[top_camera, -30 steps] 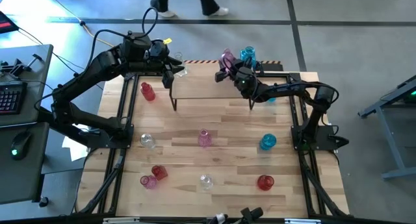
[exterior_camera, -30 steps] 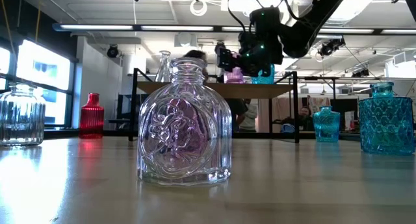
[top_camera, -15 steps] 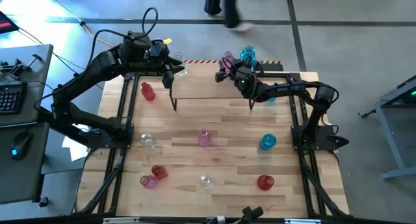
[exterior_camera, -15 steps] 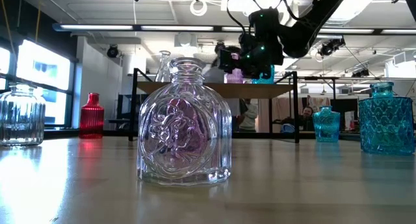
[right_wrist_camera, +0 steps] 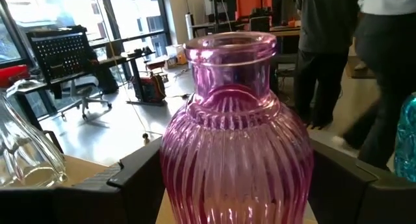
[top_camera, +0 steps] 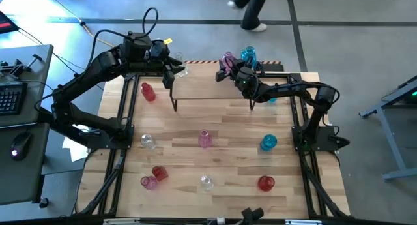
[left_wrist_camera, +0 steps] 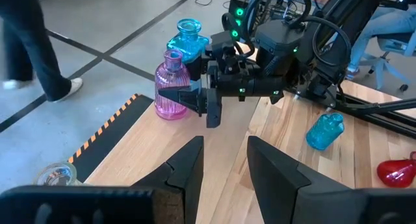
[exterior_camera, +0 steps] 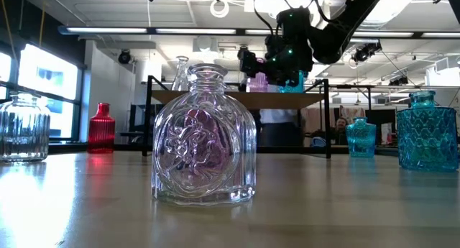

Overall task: Sort vases onto shelf
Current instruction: Put the top pink vase on the shelf

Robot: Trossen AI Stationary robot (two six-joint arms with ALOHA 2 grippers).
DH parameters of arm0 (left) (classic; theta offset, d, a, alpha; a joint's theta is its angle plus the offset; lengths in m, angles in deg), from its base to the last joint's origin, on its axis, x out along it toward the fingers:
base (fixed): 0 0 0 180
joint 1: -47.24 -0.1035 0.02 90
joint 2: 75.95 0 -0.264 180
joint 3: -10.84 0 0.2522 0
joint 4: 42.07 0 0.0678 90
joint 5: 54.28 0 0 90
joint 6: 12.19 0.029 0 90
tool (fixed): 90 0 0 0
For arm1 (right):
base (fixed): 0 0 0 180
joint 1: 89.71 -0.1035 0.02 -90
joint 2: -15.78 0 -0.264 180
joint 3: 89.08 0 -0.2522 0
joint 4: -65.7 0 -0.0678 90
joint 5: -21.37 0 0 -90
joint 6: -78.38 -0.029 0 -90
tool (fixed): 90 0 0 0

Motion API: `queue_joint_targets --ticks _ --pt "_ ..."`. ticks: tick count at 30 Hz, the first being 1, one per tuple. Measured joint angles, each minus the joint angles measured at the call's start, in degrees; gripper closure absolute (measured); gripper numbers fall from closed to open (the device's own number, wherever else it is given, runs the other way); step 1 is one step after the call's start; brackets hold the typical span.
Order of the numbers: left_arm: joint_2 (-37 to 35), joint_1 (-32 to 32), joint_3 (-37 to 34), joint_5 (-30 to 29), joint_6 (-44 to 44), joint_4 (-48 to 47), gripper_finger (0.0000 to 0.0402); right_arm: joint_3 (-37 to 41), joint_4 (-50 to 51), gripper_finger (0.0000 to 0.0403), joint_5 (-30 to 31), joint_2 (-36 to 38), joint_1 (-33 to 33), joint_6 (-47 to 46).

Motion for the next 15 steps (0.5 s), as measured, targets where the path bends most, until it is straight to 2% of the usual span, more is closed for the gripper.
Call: queue_joint_targets --ticks 15 --pt "0.0 -0.02 0.0 0.0 0.02 -0.01 0.0291 -0.02 1.17 0.0108 -0.9 0.0 -0.28 -2.15"
